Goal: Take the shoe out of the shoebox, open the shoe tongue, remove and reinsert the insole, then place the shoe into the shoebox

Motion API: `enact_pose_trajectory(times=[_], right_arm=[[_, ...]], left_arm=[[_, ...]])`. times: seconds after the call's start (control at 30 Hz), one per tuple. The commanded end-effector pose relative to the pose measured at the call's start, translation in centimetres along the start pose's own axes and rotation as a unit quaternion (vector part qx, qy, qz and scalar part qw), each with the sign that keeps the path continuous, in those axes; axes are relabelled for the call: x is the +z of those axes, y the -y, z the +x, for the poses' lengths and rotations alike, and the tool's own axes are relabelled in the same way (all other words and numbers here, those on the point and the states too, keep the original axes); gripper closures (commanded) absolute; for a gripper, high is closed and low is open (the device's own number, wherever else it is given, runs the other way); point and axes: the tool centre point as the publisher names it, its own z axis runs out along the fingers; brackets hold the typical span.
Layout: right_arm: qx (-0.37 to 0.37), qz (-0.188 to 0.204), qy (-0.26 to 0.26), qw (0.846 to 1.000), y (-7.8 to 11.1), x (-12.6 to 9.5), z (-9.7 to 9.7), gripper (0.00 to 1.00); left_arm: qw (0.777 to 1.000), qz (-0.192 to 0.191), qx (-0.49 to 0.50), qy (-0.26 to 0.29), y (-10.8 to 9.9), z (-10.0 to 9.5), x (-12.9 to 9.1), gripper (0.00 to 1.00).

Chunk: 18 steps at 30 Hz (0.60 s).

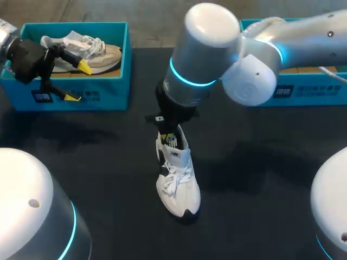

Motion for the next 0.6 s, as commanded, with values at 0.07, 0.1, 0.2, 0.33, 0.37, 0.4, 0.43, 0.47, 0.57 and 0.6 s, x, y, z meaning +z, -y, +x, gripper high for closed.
enact_pose_trajectory(times=[0.07,0.1,0.2,0.33,0.37,0.4,0.43,0.47,0.57,0.6], right_arm=[[0.021,-0.006,0.113,0.993,0.5,0.5,0.4,1.00],[0.024,-0.006,0.113,0.993,0.5,0.6,0.2,1.00],[0.035,-0.004,0.125,0.992,0.5,0.6,-0.2,1.00],[0.034,-0.007,0.113,0.993,0.5,0.5,-0.6,1.00],[0.034,-0.007,0.113,0.993,0.5,0.5,-0.6,1.00],[0.034,-0.007,0.113,0.993,0.5,0.5,-0.6,1.00],[0.034,-0.007,0.113,0.993,0.5,0.5,-0.6,1.00],[0.034,-0.007,0.113,0.993,0.5,0.5,-0.6,1.00],[0.034,-0.007,0.113,0.993,0.5,0.5,-0.6,1.00],[0.034,-0.007,0.113,0.993,0.5,0.5,-0.6,1.00]], left_arm=[[1.000,0.002,0.000,-0.001,-0.2,0.0,-0.1,0.00],[1.000,0.002,0.000,-0.001,-0.2,0.0,-0.1,0.00],[1.000,0.002,0.000,-0.001,-0.2,0.0,-0.1,0.00],[1.000,0.002,0.000,-0.001,-0.2,0.0,-0.1,0.00],[1.000,0.002,0.000,-0.001,-0.2,0.0,-0.1,0.00],[1.000,0.002,0.000,-0.001,-0.2,0.0,-0.1,0.00],[1.000,0.002,0.000,-0.001,-0.2,0.0,-0.1,0.00],[1.000,0.002,0.000,-0.001,-0.2,0.0,-0.1,0.00],[1.000,0.002,0.000,-0.001,-0.2,0.0,-0.1,0.00],[1.000,0.002,0.000,-0.001,-0.2,0.0,-0.1,0.00]])
